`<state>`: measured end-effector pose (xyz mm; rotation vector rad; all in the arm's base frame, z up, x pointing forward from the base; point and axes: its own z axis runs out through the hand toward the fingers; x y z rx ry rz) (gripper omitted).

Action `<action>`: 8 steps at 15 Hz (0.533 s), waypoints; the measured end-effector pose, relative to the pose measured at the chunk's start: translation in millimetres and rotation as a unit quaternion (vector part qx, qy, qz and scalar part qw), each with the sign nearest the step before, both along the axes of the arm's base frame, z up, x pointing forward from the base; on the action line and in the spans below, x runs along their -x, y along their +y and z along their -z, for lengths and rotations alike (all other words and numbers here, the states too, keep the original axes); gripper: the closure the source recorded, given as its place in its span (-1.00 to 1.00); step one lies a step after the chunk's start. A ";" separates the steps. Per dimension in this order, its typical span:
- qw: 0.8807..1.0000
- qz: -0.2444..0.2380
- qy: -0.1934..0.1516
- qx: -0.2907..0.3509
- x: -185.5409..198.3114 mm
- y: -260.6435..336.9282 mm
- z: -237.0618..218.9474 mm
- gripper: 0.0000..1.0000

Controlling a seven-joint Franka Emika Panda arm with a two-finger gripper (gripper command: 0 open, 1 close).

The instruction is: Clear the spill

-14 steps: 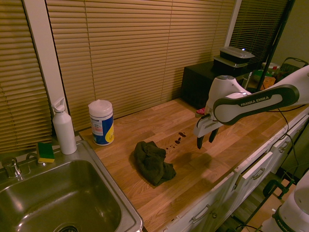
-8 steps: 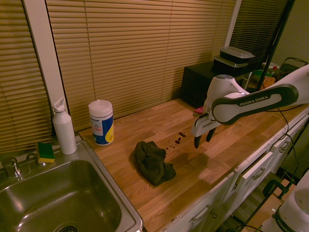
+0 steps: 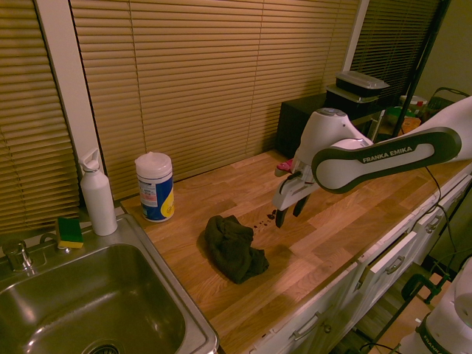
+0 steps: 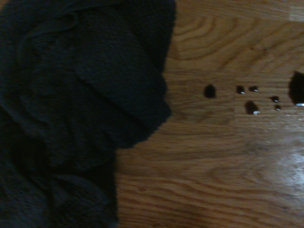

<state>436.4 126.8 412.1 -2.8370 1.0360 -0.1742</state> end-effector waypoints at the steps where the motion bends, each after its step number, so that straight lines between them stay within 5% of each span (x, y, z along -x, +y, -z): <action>1: 1.000 -0.004 -0.003 -0.002 -0.6 12.0 1.0 -1.00; 8: 1.000 -0.018 -0.013 -0.009 -22.6 85.6 14.4 -1.00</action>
